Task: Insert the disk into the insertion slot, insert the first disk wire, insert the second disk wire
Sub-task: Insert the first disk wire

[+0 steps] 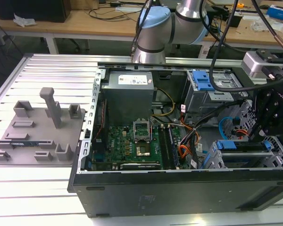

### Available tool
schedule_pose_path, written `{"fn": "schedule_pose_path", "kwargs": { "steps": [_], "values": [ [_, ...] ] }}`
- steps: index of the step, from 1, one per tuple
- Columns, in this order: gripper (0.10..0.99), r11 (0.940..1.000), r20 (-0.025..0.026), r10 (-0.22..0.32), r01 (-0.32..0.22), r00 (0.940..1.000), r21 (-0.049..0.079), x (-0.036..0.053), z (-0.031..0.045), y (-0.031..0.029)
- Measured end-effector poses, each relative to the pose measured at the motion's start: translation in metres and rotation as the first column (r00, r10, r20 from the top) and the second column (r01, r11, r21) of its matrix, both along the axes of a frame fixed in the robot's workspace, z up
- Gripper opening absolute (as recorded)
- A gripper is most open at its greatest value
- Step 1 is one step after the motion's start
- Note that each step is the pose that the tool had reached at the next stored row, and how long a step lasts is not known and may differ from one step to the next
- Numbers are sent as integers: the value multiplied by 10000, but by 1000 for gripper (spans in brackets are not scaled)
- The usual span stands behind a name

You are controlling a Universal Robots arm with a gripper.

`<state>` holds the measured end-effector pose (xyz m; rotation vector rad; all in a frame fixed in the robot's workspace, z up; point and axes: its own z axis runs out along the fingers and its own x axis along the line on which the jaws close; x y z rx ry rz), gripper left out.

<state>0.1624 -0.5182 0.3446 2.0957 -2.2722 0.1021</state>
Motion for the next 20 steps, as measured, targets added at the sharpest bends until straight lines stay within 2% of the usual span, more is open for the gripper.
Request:
{"fn": "schedule_pose_path", "kwargs": {
  "steps": [7,10,13,14,20],
  "values": [
    [165,10000,-15,0,0,10000,0,0,-22,-1],
    [165,10000,-36,0,0,10000,-2,3,-34,-1],
    [165,10000,-109,1,-1,9999,-1,5,-23,-1],
    [165,10000,-118,2,-2,9999,-3,9,-16,-1],
    [165,10000,-127,2,-2,9999,-6,17,-11,-1]
  ]
}}
